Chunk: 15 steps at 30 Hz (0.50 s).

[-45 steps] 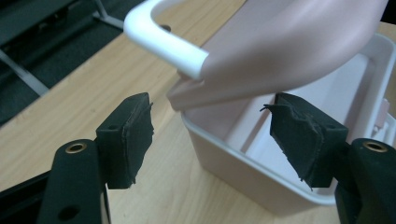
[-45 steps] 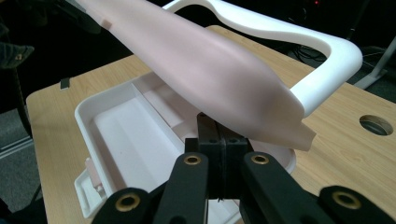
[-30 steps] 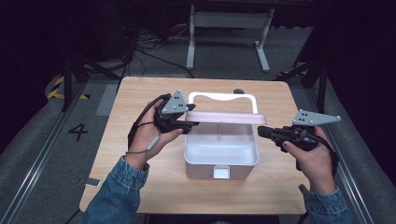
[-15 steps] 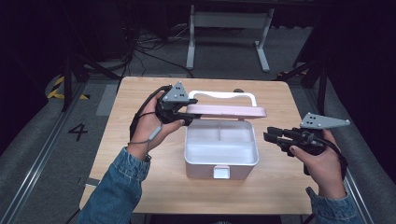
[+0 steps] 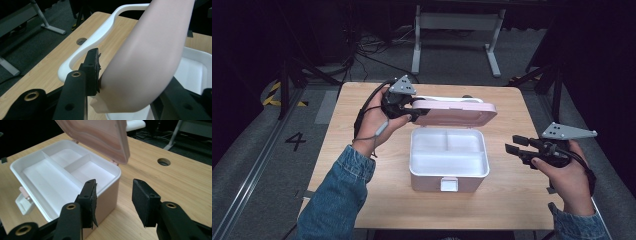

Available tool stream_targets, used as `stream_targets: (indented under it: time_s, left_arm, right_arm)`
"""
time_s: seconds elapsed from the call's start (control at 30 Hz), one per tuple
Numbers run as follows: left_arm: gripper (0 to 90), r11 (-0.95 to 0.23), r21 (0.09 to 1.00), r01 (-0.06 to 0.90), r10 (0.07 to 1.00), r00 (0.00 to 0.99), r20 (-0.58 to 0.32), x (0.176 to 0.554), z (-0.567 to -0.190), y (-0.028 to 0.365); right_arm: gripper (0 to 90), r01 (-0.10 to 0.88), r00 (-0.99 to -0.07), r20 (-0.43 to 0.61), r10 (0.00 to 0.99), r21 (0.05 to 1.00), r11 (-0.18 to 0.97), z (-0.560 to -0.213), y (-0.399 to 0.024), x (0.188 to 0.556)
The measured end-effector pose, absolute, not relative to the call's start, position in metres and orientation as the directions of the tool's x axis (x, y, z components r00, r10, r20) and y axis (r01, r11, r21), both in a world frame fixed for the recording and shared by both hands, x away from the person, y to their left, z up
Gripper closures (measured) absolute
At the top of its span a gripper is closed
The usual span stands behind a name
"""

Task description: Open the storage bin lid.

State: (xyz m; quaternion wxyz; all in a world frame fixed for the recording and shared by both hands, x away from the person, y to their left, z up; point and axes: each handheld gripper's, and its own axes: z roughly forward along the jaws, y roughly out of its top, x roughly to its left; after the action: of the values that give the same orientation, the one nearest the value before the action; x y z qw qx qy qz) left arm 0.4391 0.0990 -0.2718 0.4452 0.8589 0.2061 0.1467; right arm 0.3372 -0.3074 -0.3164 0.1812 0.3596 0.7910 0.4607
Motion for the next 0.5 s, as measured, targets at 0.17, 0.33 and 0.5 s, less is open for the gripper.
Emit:
stream_targets:
  time_s: [0.17, 0.33, 0.5]
  left_arm:
    - [63.9, -0.517, 0.821, 0.241, 0.496, 0.866, 0.058, 0.447, -0.270, 0.097]
    - [64.4, -0.527, 0.807, 0.268, 0.513, 0.857, 0.051, 0.455, -0.269, 0.092]
    - [63.7, -0.535, 0.797, 0.279, 0.527, 0.848, 0.056, 0.459, -0.267, 0.090]
  right_arm:
    - [54.9, 0.418, -0.656, 0.040, 0.753, 0.851, 0.319, -0.319, -0.315, 0.338]
    - [54.3, 0.442, -0.639, 0.064, 0.767, 0.847, 0.297, -0.319, -0.320, 0.339]
    - [54.4, 0.461, -0.623, 0.085, 0.778, 0.843, 0.277, -0.321, -0.324, 0.339]
